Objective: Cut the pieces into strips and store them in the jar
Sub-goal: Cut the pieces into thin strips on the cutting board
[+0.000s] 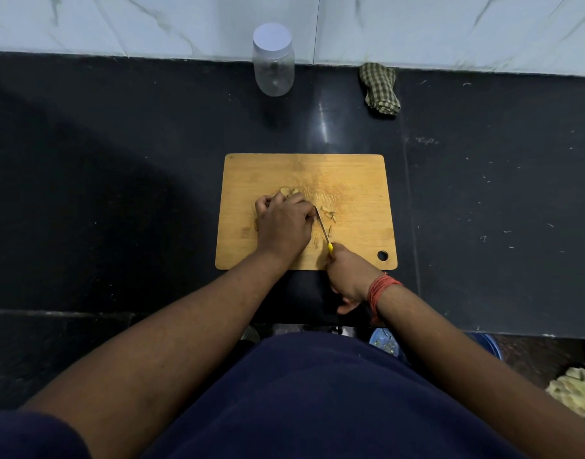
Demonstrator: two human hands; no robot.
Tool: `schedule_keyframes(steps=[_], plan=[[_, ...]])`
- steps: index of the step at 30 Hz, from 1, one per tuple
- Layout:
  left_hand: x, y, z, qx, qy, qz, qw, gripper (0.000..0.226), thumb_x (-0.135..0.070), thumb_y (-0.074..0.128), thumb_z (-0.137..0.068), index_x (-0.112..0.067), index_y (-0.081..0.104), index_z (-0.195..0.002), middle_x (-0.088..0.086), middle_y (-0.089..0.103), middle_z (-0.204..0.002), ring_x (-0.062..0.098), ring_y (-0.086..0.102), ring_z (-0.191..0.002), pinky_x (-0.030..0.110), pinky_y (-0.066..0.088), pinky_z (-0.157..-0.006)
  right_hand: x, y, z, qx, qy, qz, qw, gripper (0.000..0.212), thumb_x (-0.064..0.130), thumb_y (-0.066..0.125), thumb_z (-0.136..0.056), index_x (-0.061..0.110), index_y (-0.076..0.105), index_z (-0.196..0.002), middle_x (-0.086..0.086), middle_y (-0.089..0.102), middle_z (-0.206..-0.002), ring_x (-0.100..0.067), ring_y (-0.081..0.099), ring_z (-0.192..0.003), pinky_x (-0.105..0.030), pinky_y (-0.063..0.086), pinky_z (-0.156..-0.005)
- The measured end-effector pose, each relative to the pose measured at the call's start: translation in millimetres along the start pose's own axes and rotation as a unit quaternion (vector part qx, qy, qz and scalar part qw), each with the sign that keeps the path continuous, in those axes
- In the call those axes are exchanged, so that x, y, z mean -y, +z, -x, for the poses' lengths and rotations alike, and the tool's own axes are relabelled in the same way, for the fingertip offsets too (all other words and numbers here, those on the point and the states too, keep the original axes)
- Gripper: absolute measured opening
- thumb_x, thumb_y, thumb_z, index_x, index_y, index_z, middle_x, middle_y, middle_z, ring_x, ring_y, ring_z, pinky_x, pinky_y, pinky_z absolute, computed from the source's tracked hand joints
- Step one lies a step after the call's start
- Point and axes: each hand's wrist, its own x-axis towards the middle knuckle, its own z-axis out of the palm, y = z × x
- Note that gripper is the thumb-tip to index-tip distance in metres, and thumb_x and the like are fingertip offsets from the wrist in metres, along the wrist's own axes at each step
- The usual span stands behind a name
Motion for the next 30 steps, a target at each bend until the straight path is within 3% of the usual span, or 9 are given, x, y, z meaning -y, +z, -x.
schedule_keyframes(steps=[2,4,6,8,12,19,23,26,30], plan=[[0,0,0,0.004,0.0,-0.006,1.0,0.01,-0.035,0.065,-0.091,-0.029,0.074,-0.093,-0.014,0.067,-0.103,0.02,0.057,-0.1,0.044,0.031,-0.096,-9,2,2,-0.01,-0.018,0.022,1.0,0.029,0.004,0.034,-0.098,0.015,0.041,-0.124,-0.008,0.05,-0.077,-0.021,0.052,-0.053,-0.035,0.054,-0.041],[-1,0,0,0.006,0.0,-0.012,1.0,0.011,-0.035,0.065,-0.091,-0.03,0.074,-0.093,-0.014,0.067,-0.103,0.019,0.057,-0.101,0.044,0.031,-0.097,-15,2,3,-0.027,-0.042,0.052,0.997,0.032,0.015,0.033,-0.102,0.015,0.04,-0.134,0.003,0.044,-0.076,-0.012,0.05,-0.058,-0.022,0.049,-0.041],[-2,-1,0,0.007,-0.001,-0.015,1.0,0.011,-0.036,0.064,-0.091,-0.03,0.073,-0.094,-0.014,0.067,-0.104,0.019,0.056,-0.102,0.044,0.03,-0.097,-19,2,8,-0.021,-0.04,0.065,0.997,0.022,0.017,0.032,-0.103,0.021,0.041,-0.123,0.004,0.044,-0.075,-0.011,0.049,-0.057,-0.018,0.047,-0.036],[-2,-2,1,0.009,0.001,-0.016,1.0,0.012,-0.036,0.063,-0.092,-0.03,0.073,-0.097,-0.014,0.066,-0.106,0.019,0.056,-0.104,0.044,0.03,-0.098,-24,1,16,0.0,-0.034,0.069,0.997,0.019,0.013,0.034,-0.102,0.017,0.04,-0.12,-0.004,0.049,-0.076,-0.017,0.053,-0.055,-0.028,0.052,-0.036],[-4,-2,2,0.002,0.001,-0.011,1.0,0.012,-0.035,0.064,-0.093,-0.03,0.072,-0.098,-0.014,0.066,-0.107,0.019,0.055,-0.105,0.044,0.031,-0.099,-29,-9,27,-0.013,-0.027,0.022,0.999,0.017,0.013,0.035,-0.102,0.02,0.041,-0.116,-0.015,0.052,-0.075,-0.027,0.056,-0.055,-0.057,0.057,-0.054],[-4,0,13,-0.02,0.014,-0.001,1.0,0.01,-0.03,0.066,-0.09,-0.027,0.069,-0.098,-0.011,0.066,-0.112,0.02,0.054,-0.105,0.044,0.029,-0.098,-23,-13,17,-0.01,-0.011,-0.012,1.0,0.017,0.018,0.033,-0.103,0.018,0.04,-0.119,-0.015,0.049,-0.075,-0.024,0.049,-0.041,-0.042,0.057,-0.044],[1,0,23,-0.037,0.028,0.007,0.999,0.01,-0.029,0.066,-0.089,-0.026,0.068,-0.098,-0.01,0.065,-0.114,0.02,0.052,-0.106,0.046,0.03,-0.101,-26,-12,14,-0.05,-0.017,-0.033,0.998,0.019,0.013,0.031,-0.101,0.017,0.039,-0.118,-0.017,0.051,-0.077,-0.025,0.051,-0.041,-0.047,0.058,-0.046],[8,0,30,-0.055,0.039,0.01,0.998,0.012,-0.026,0.066,-0.088,-0.023,0.068,-0.099,-0.005,0.064,-0.114,0.022,0.052,-0.107,0.048,0.032,-0.107,-23,-6,18,-0.025,-0.041,-0.009,0.999,0.012,0.021,0.035,-0.103,0.019,0.038,-0.115,-0.016,0.05,-0.074,-0.026,0.052,-0.042,-0.046,0.058,-0.047],[19,-2,36,-0.053,0.039,-0.01,0.998,0.016,-0.025,0.064,-0.09,-0.02,0.067,-0.104,-0.002,0.061,-0.118,0.023,0.051,-0.116,0.051,0.022,-0.118,-23,2,15,-0.03,-0.038,0.003,0.999,0.014,0.018,0.034,-0.103,0.016,0.04,-0.116,-0.018,0.051,-0.078,-0.031,0.055,-0.047,-0.053,0.057,-0.048]])
